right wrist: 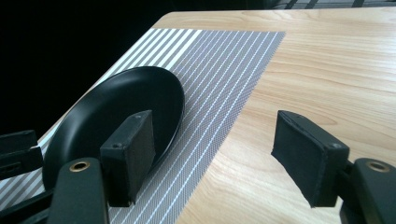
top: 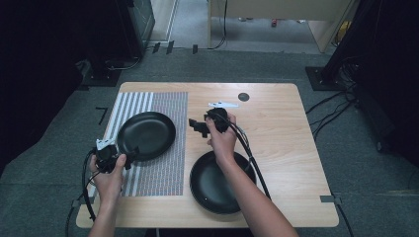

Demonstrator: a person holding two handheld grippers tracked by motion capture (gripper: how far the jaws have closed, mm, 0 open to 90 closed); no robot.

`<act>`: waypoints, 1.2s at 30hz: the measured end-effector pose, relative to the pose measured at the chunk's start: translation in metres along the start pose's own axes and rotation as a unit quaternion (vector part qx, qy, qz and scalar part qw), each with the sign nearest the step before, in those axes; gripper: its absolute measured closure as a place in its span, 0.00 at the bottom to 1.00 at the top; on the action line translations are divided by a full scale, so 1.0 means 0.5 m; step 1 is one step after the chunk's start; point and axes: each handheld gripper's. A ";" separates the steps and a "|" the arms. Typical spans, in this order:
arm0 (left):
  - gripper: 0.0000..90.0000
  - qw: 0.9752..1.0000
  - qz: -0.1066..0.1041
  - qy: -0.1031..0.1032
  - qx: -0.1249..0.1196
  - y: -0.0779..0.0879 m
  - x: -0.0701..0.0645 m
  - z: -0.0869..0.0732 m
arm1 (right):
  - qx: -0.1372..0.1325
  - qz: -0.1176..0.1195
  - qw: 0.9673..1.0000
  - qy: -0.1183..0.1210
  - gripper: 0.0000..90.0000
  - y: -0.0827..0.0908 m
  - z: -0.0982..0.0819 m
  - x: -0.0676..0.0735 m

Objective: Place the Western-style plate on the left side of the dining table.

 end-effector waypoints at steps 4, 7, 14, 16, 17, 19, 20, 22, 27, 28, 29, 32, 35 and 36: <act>0.15 1.000 -0.007 -0.006 -0.006 0.021 -0.012 -0.012 | -0.013 -0.010 1.000 0.006 0.31 0.038 -0.007 -0.008; 0.15 1.000 -0.005 -0.009 -0.006 0.030 -0.017 -0.021 | -0.022 -0.023 0.999 0.013 0.30 0.062 -0.012 -0.015; 0.15 1.000 0.006 -0.013 -0.002 0.047 -0.010 -0.040 | -0.029 -0.024 0.999 0.014 0.28 0.103 -0.030 -0.035; 0.15 1.000 0.005 -0.012 -0.002 0.049 -0.006 -0.043 | -0.031 -0.027 0.999 0.015 0.28 0.114 -0.037 -0.042; 0.15 1.000 0.007 -0.015 -0.003 0.051 -0.003 -0.050 | -0.032 -0.028 0.999 0.013 0.28 0.119 -0.040 -0.046; 0.15 1.000 0.006 -0.014 -0.003 0.052 -0.001 -0.056 | -0.033 -0.030 0.999 0.010 0.28 0.129 -0.047 -0.054; 0.15 1.000 0.006 -0.014 -0.003 0.052 -0.001 -0.056 | -0.033 -0.030 0.999 0.010 0.28 0.129 -0.047 -0.054; 0.15 1.000 0.006 -0.012 -0.001 0.052 -0.001 -0.062 | -0.033 -0.035 0.999 0.011 0.28 0.141 -0.055 -0.064; 0.15 1.000 0.013 -0.020 -0.002 0.051 -0.006 -0.071 | -0.036 -0.045 0.998 0.010 0.28 0.166 -0.070 -0.083; 0.15 1.000 0.015 -0.022 -0.004 0.051 -0.007 -0.074 | -0.037 -0.046 0.998 0.009 0.28 0.173 -0.073 -0.088; 0.15 1.000 0.017 -0.024 -0.005 0.052 -0.008 -0.077 | -0.038 -0.048 0.998 0.007 0.28 0.179 -0.076 -0.093; 0.15 0.999 0.023 -0.031 -0.008 0.056 -0.007 -0.085 | -0.042 -0.055 0.998 0.006 0.28 0.198 -0.085 -0.105; 0.15 0.999 0.029 -0.031 -0.009 0.059 -0.002 -0.090 | -0.043 -0.059 0.997 0.001 0.28 0.212 -0.093 -0.116; 0.15 0.999 0.030 -0.030 -0.009 0.060 -0.001 -0.091 | -0.044 -0.062 0.997 0.000 0.28 0.218 -0.096 -0.120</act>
Point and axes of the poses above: each handheld gripper's, and its own axes: y roughly backward along the jaws, z roughly out of its top, x roughly to its left, and after that the axes turned 7 degrees about -x, right-handed
